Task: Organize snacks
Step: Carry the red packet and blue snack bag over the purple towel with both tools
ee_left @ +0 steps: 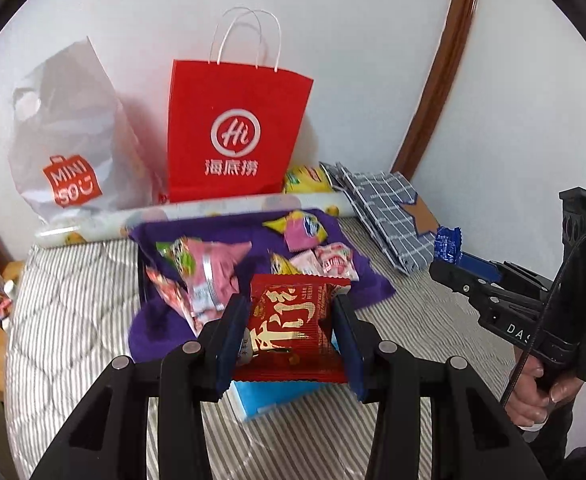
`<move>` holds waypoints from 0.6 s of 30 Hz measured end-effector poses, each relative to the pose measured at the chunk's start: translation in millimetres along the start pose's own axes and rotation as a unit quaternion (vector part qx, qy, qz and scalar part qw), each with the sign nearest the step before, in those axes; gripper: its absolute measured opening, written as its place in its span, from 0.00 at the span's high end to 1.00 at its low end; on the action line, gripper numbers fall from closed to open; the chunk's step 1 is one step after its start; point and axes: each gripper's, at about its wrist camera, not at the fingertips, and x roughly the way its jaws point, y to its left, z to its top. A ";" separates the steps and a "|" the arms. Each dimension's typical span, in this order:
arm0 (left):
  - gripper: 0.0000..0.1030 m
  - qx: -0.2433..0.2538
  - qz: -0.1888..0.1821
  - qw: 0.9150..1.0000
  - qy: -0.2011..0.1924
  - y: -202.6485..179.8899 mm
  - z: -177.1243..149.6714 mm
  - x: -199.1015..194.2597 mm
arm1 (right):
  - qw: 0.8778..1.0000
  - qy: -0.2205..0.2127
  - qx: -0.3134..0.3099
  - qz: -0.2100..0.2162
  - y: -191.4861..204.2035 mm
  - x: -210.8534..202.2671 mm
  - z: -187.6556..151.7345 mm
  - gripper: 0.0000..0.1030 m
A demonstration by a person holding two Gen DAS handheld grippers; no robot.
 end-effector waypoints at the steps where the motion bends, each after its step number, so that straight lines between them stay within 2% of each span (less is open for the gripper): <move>1: 0.59 0.001 0.002 1.000 -0.003 -0.2 3.5 0.1 | 1.000 -0.002 -0.002 0.000 0.1 1.3 3.3 0.60; 18: 0.59 -0.009 0.026 0.999 -0.027 20.6 49.9 20.8 | 1.000 -0.004 -0.006 0.008 -2.1 47.0 45.9 0.60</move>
